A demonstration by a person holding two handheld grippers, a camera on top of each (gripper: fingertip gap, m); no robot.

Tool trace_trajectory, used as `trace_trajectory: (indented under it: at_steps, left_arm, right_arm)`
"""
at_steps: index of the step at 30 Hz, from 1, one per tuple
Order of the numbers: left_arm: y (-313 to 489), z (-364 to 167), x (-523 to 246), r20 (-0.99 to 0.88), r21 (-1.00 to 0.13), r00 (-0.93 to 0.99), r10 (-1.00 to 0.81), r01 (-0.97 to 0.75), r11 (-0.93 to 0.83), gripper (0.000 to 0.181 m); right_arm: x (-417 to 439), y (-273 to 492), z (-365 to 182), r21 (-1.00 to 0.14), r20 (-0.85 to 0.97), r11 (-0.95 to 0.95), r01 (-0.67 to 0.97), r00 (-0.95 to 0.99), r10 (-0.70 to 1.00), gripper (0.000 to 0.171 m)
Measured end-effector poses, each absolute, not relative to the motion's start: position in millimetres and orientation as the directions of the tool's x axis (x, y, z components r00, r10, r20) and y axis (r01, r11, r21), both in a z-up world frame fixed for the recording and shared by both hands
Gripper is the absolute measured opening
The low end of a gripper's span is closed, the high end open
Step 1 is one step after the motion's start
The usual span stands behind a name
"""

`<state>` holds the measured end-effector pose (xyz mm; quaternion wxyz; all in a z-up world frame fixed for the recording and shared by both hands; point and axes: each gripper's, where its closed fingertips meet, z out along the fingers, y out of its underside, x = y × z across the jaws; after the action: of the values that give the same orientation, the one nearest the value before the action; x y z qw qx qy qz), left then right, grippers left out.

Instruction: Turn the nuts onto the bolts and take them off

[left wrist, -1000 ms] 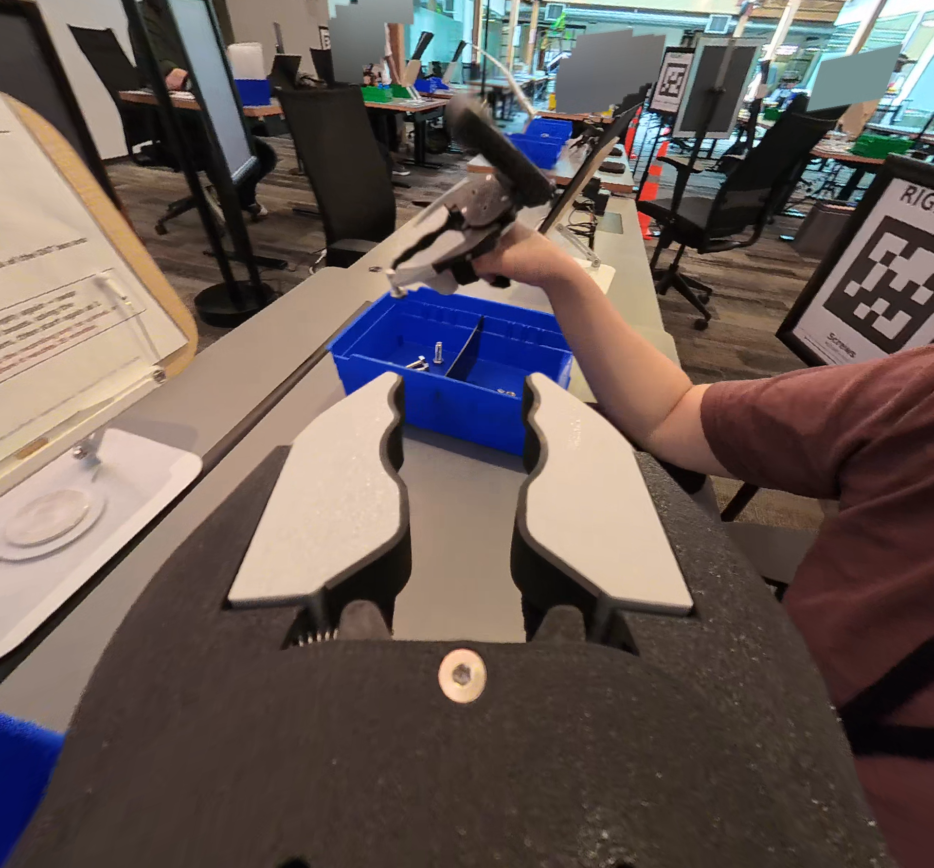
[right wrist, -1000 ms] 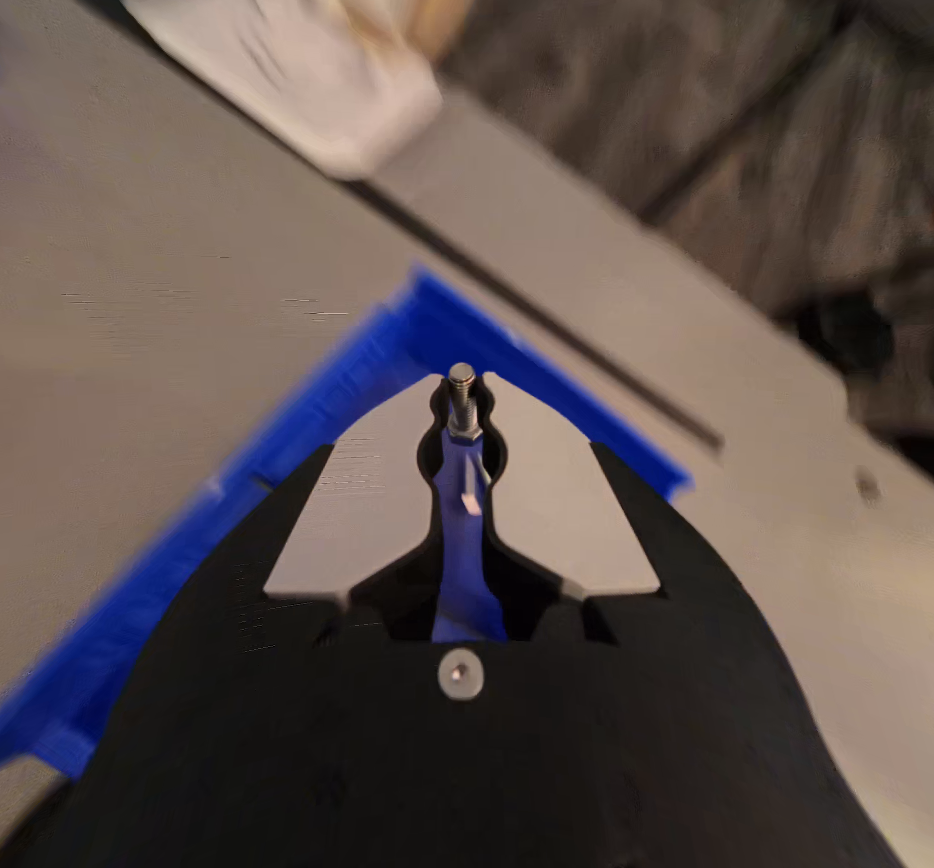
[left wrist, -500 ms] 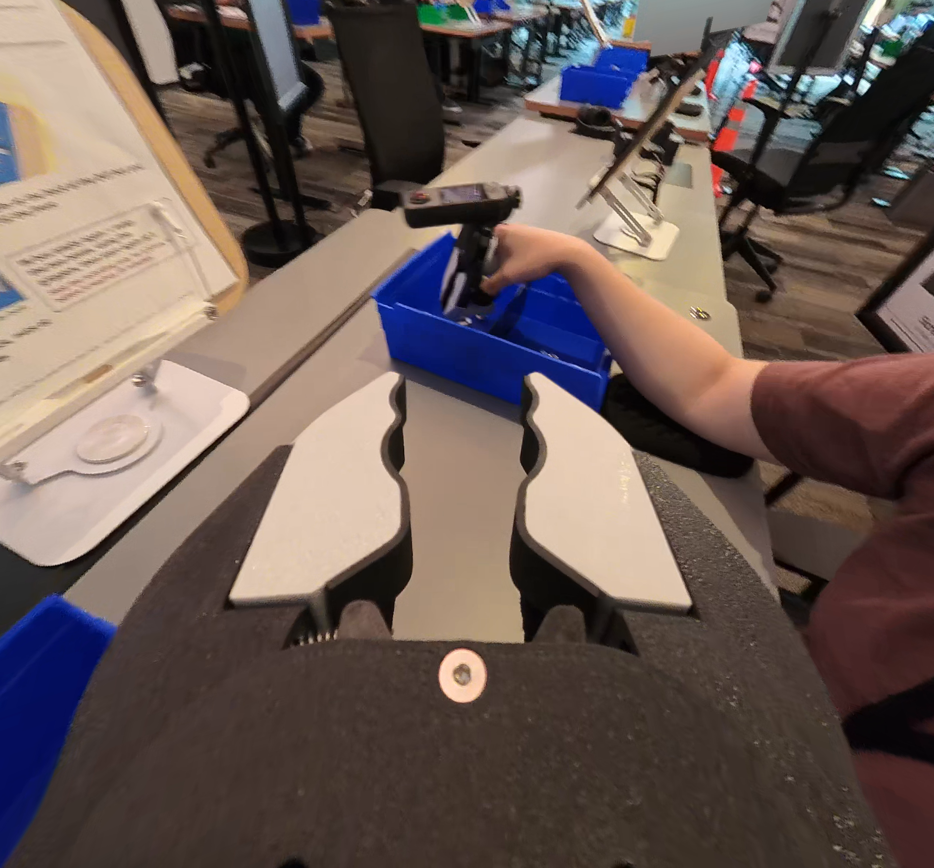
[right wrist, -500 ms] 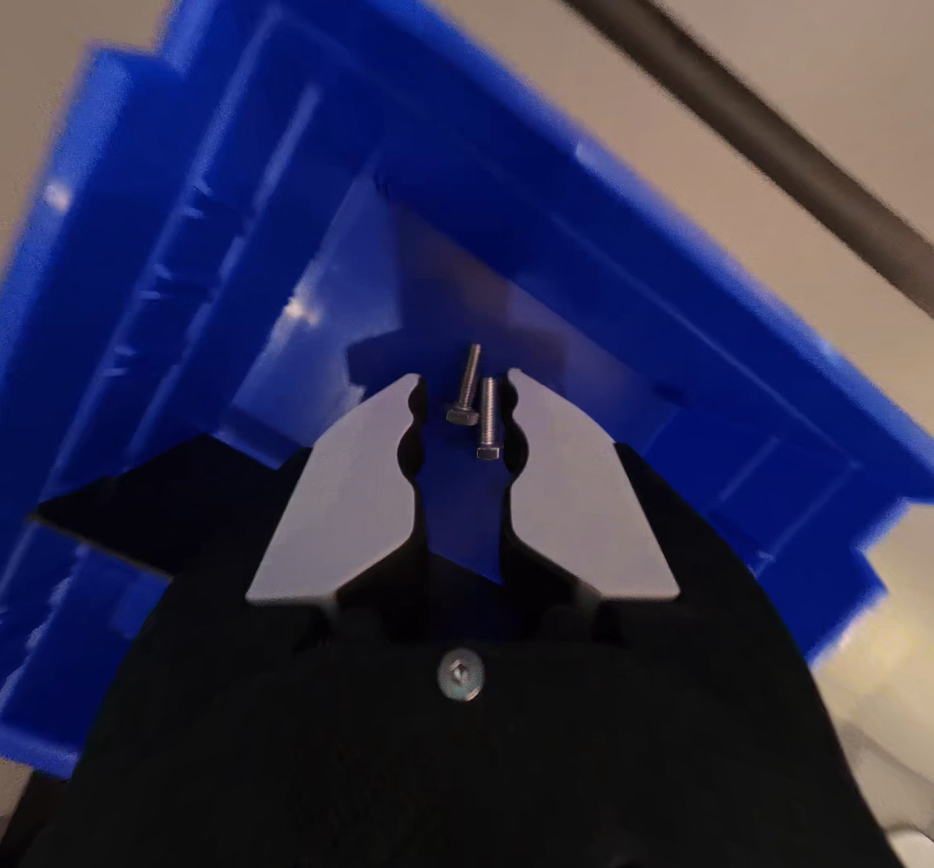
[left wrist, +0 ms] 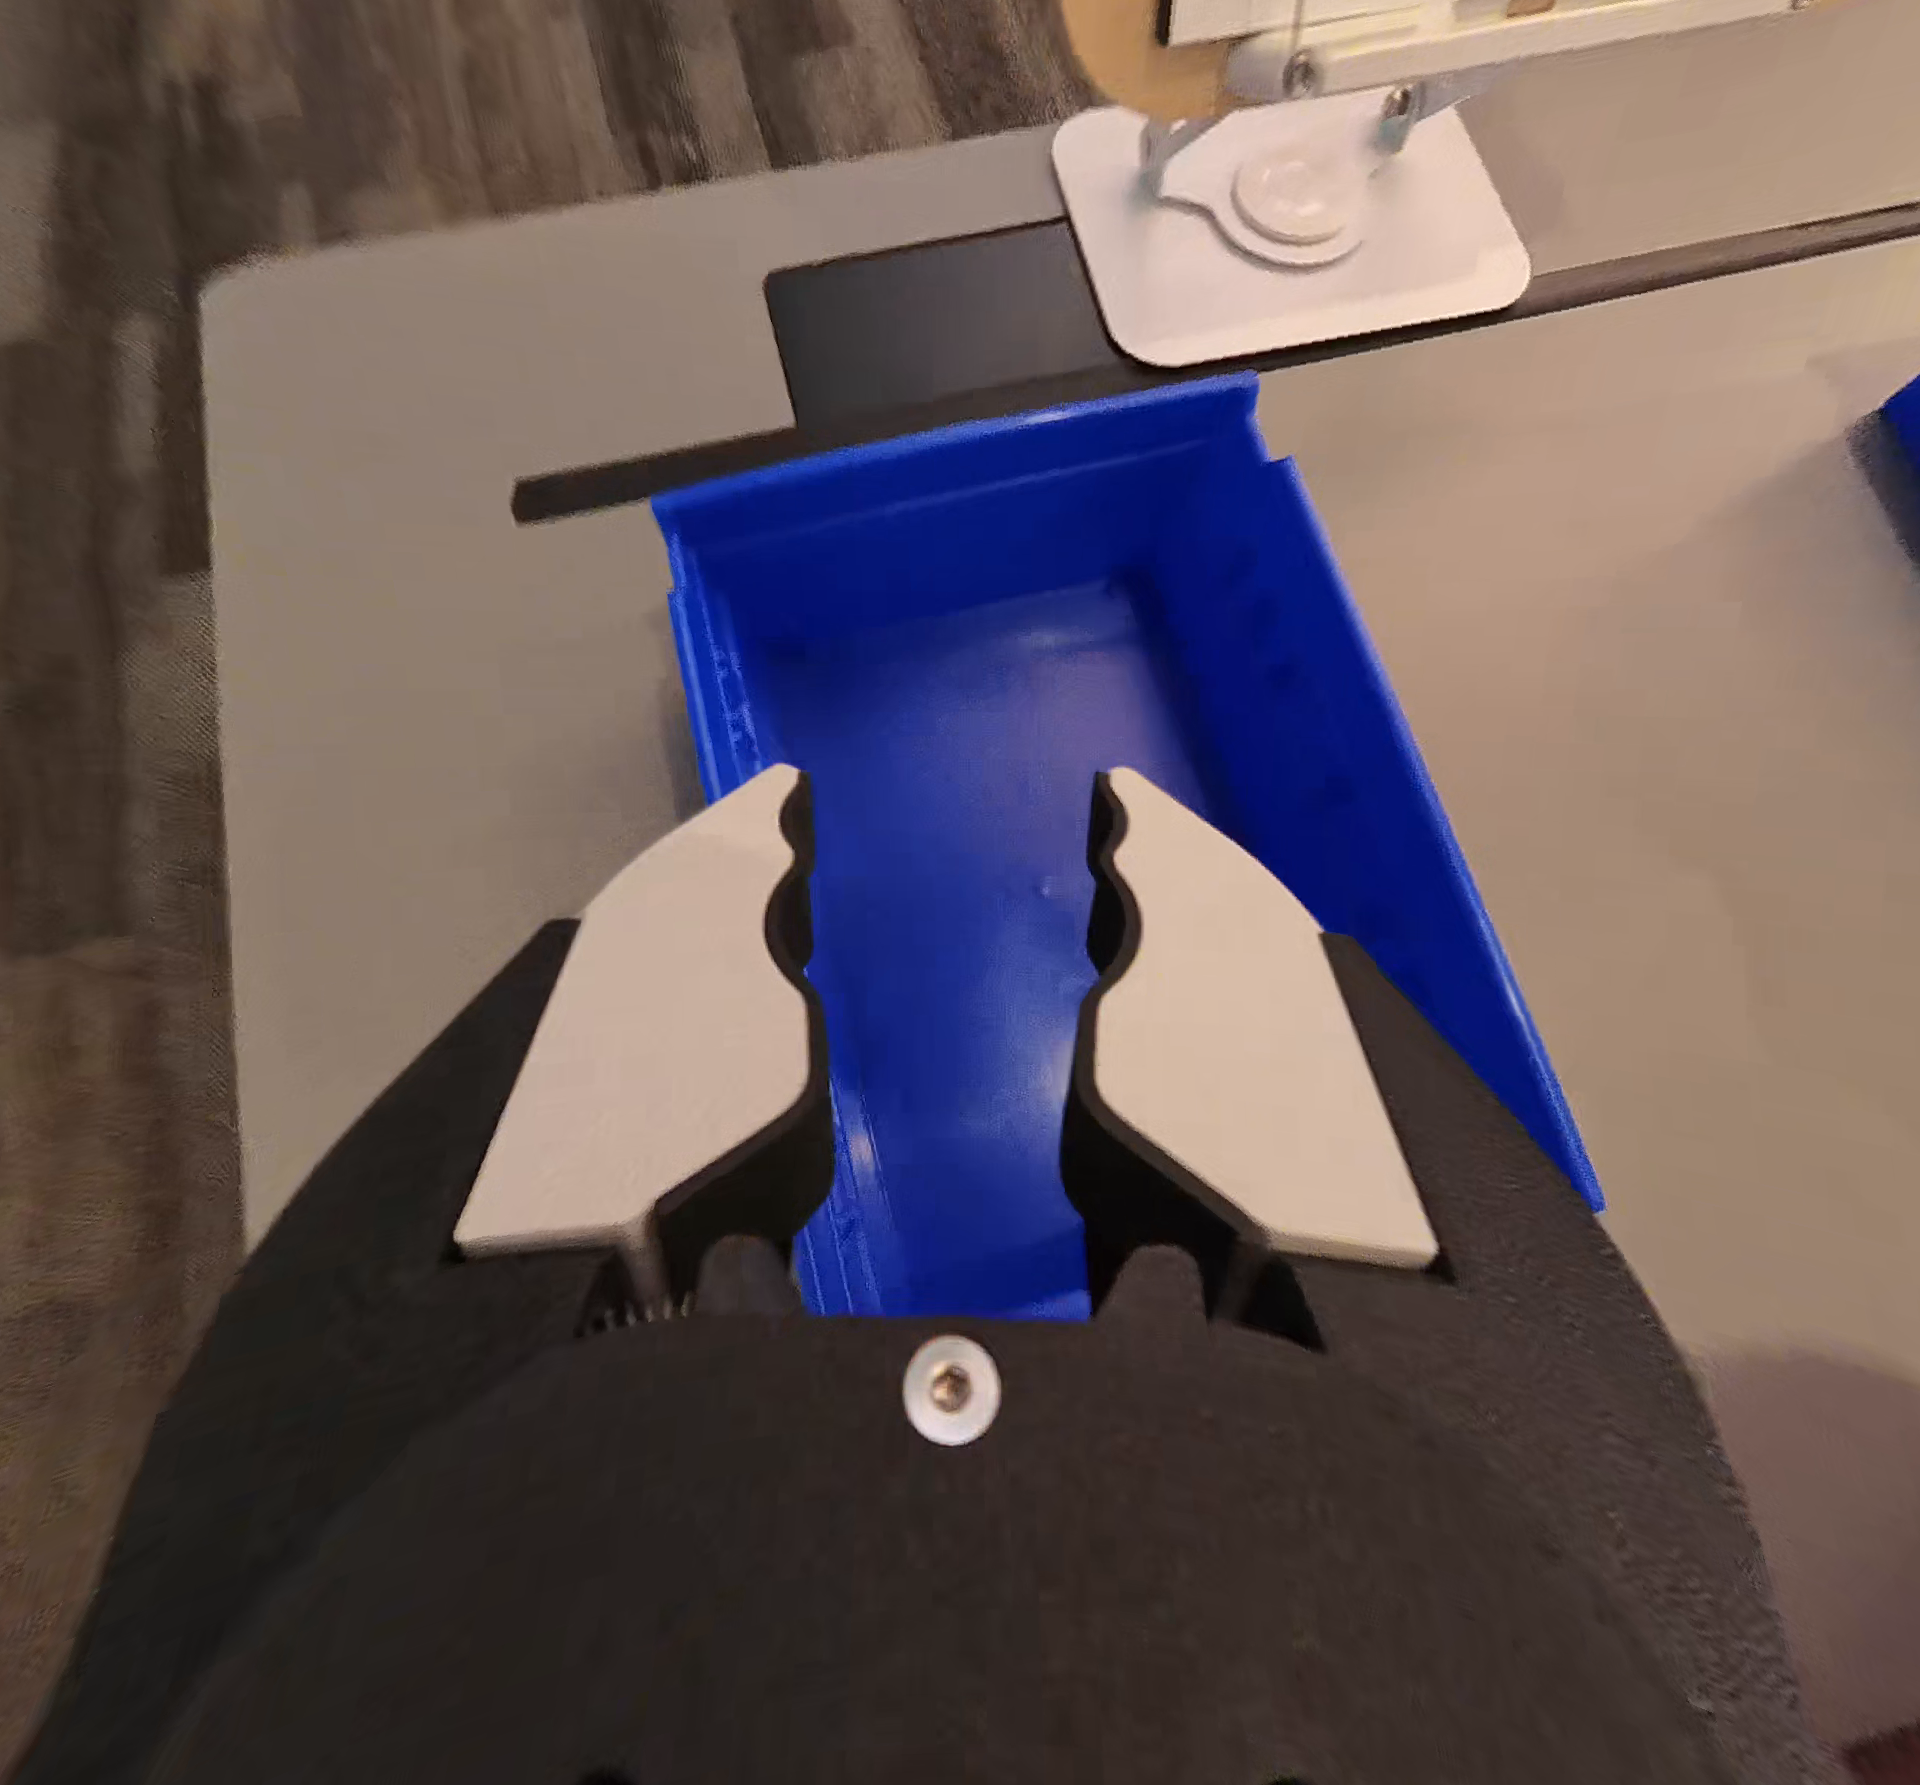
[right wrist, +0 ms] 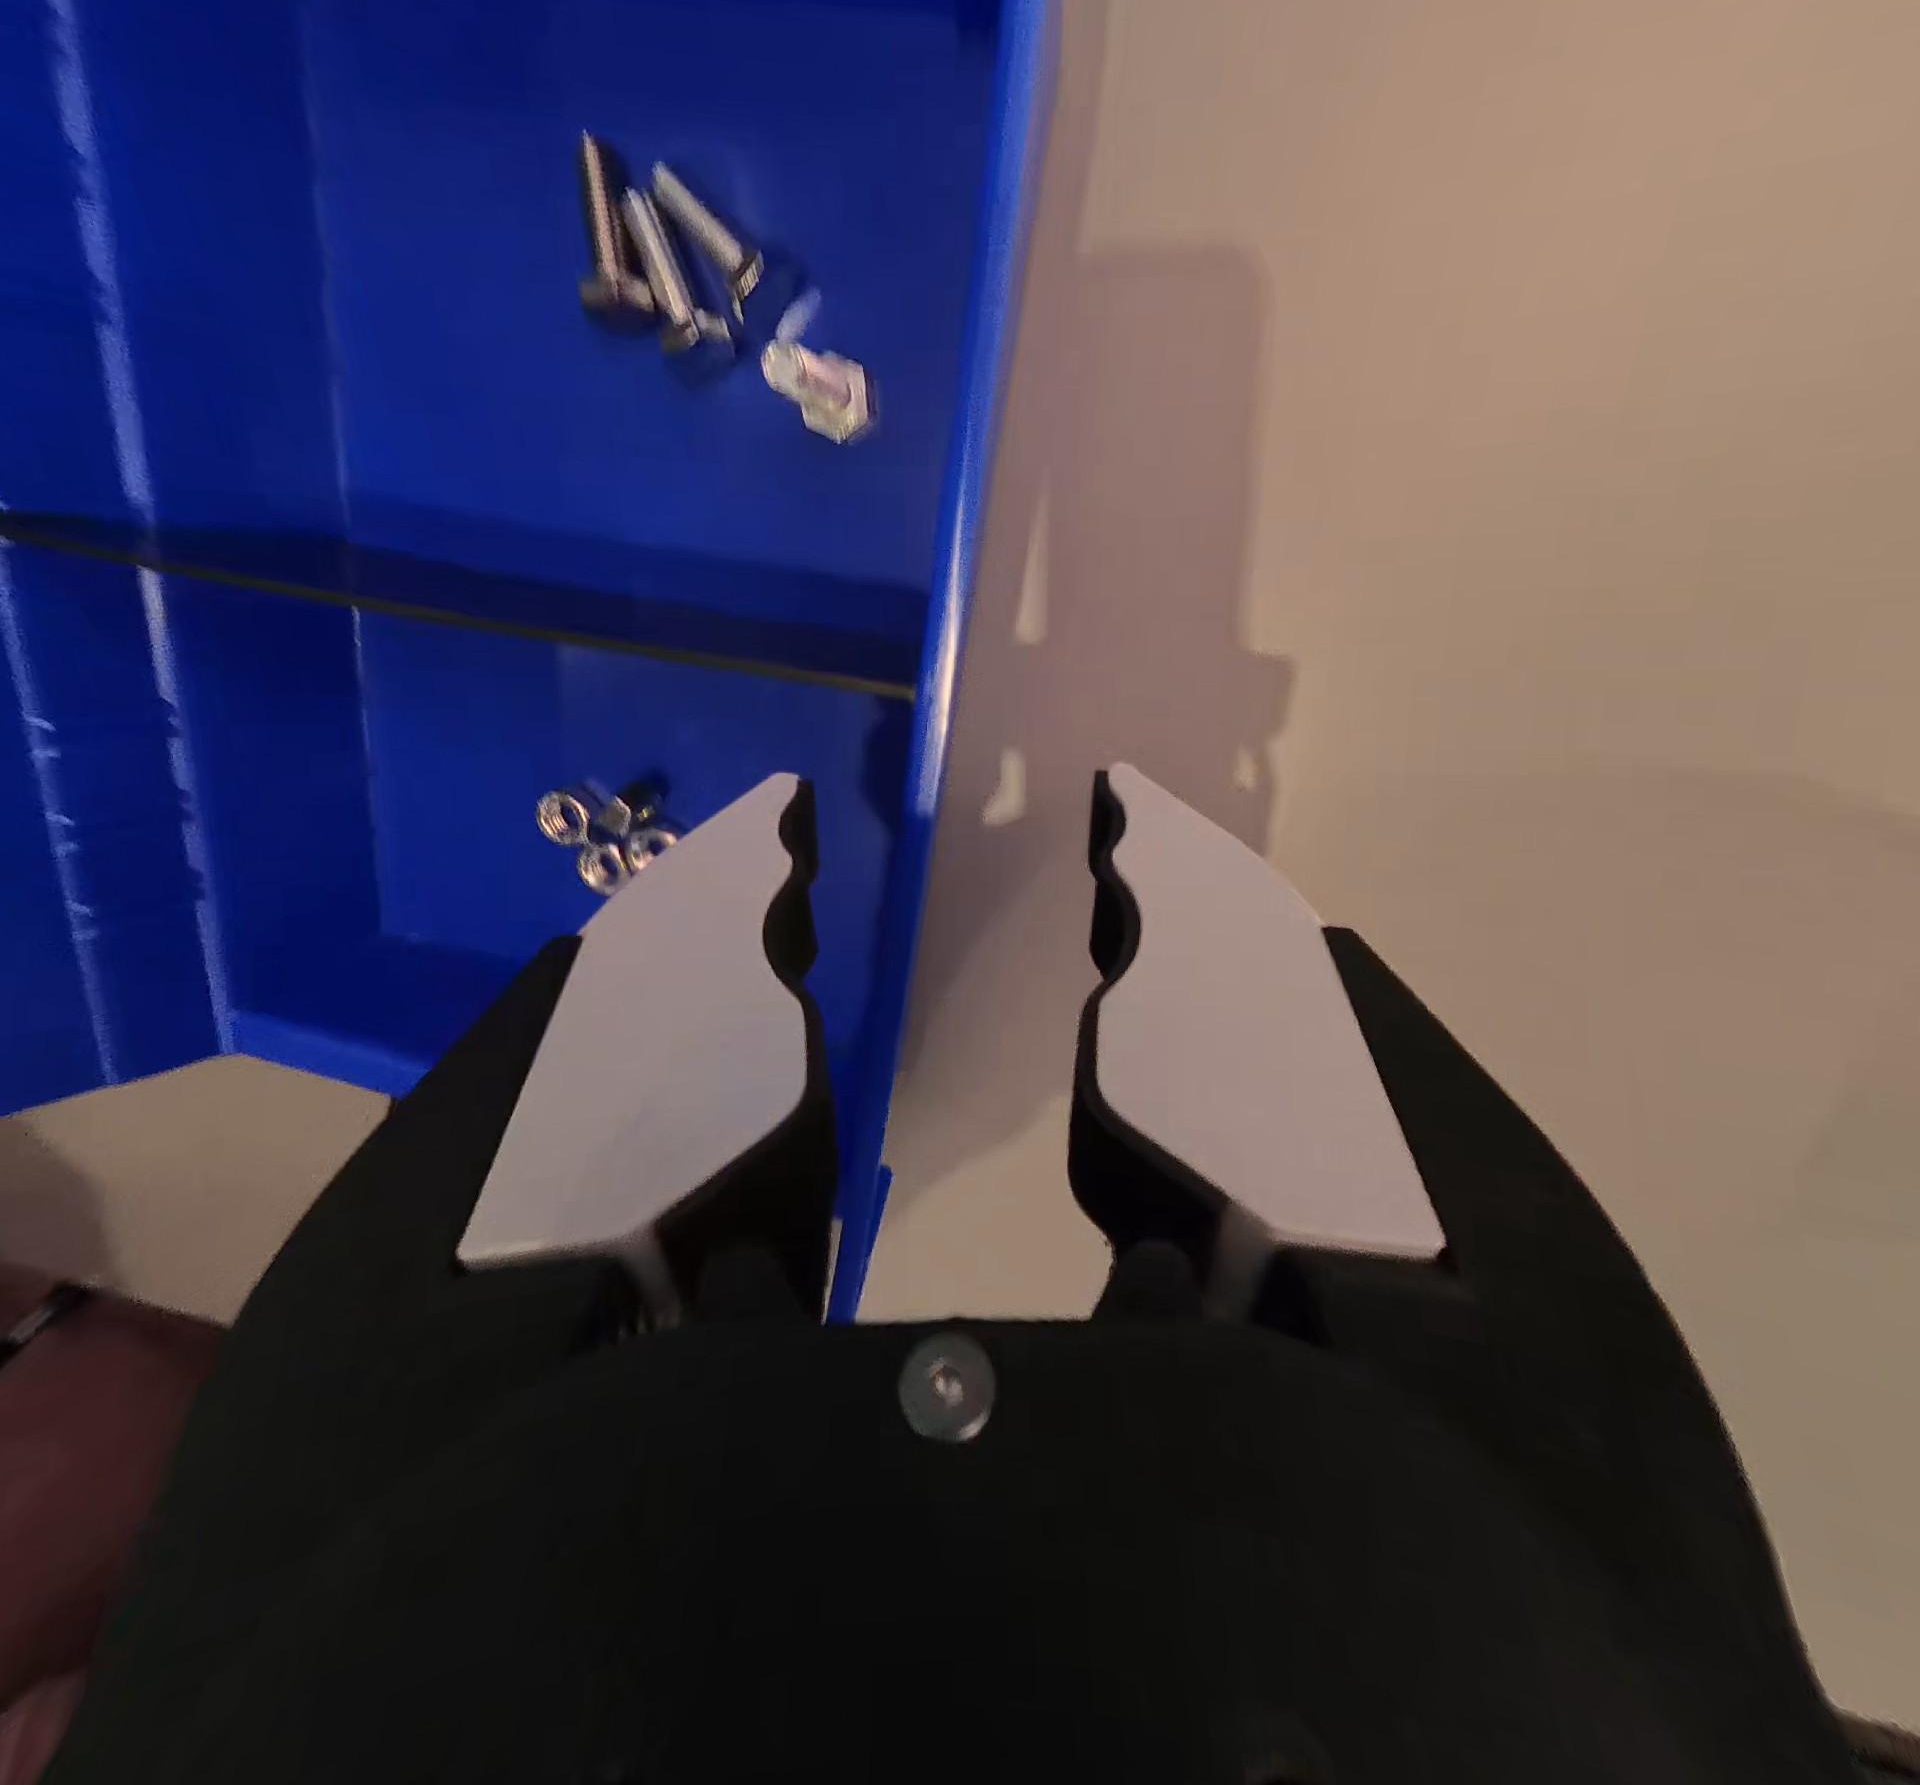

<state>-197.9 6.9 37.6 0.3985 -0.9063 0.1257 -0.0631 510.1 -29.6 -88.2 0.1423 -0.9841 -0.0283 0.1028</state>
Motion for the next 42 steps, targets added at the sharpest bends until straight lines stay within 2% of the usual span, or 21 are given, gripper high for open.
trace_trajectory:
  at_steps: [4,7,12,14,15,20,22,23,25,27,33,36,38,40,42]
  left_arm:
    - [3.7,9.9,-233.6,0.011,-0.646,0.987,-0.162,-0.117,-0.754,0.056]
    - [0.7,-16.4,-241.1,0.043,-0.545,0.989,-0.142,-0.096,-0.833,0.056]
    - [0.5,-40.4,-256.0,0.001,-0.444,0.995,-0.1,-0.089,-0.891,0.058]
    - [-5.0,-55.0,-259.0,0.008,-0.374,0.995,-0.095,-0.085,-0.923,0.059]
    - [-8.1,-63.5,-261.6,0.007,-0.332,0.996,-0.089,-0.081,-0.94,0.059]
    - [-15.9,-101.7,-254.5,0.088,-0.143,0.993,-0.077,-0.063,-0.988,0.042]
    - [-20.8,-114.0,-246.0,0.116,-0.065,0.989,-0.092,-0.085,-0.994,0.021]
    - [-20.4,-116.2,-247.2,0.087,-0.048,0.991,-0.097,-0.093,-0.994,0.02]
    - [-19.5,-116.6,-242.3,0.07,-0.04,0.992,-0.108,-0.105,-0.994,0.008]
    - [-20.7,-116.8,-221.8,0.125,-0.034,0.977,-0.17,-0.167,-0.985,0.006]
    - [-10.4,-118.1,-160.8,0.047,-0.035,0.957,-0.287,-0.285,-0.958,0.009]
    - [-7.3,-119.1,-122.0,0.07,-0.06,0.942,-0.329,-0.325,-0.944,0.009]
    - [-4.4,-120.0,-110.4,-0.011,-0.066,0.954,-0.3,-0.3,-0.952,0.014]
    - [-5.5,-120.5,-101.9,-0.101,-0.067,0.93,-0.354,-0.362,-0.93,0.022]
    - [-9.1,-121.0,-87.8,-0.099,-0.074,0.913,-0.395,-0.403,-0.912,0.024]
  right_arm:
    - [508.3,-43.9,-110.2,-0.139,-0.158,-0.987,0.074,0.983,0.096,0.045]
    - [508.6,-50.4,-123.7,-0.047,-0.161,-0.997,0.062,0.984,0.069,0.033]
    - [502.1,-51.1,-126.7,-0.03,-0.211,-0.997,0.066,0.975,0.071,0.021]
    - [497.5,-51.9,-126.4,-0.021,-0.235,-0.997,0.074,0.969,0.077,0.009]
    - [496.5,-52.2,-126.6,-0.016,-0.237,-0.997,0.08,0.968,0.082,0.008]
    - [496.3,-51.2,-129.7,0.021,-0.212,-0.997,0.079,0.974,0.073,0.007]
    - [496.2,-51.0,-133.7,0.045,-0.186,-0.995,0.092,0.979,0.083,0.007]
    - [495.4,-50.7,-135.1,0.056,-0.181,-0.995,0.088,0.98,0.077,0.006]
    - [492.1,-49.2,-135.3,0.057,-0.187,-0.995,0.077,0.98,0.065,0.006]
    - [485.3,-48.2,-135.3,0.045,-0.193,-0.993,0.105,0.977,0.095,0.006]
    - [447.2,-48.7,-134.9,0.039,-0.202,-0.991,0.127,0.972,0.117,0.007]
    - [422.0,-44.3,-135.2,0.009,-0.198,-0.992,0.124,0.973,0.12,0.006]
    - [406.1,-44.1,-135.3,0.003,-0.192,-0.993,0.12,0.974,0.117,0.006]
    - [390.7,-44.0,-135.3,-0.001,-0.194,-0.992,0.126,0.973,0.124,0.006]
    - [377.8,-41.9,-135.5,-0.015,-0.191,-0.992,0.122,0.974,0.123,0.006]
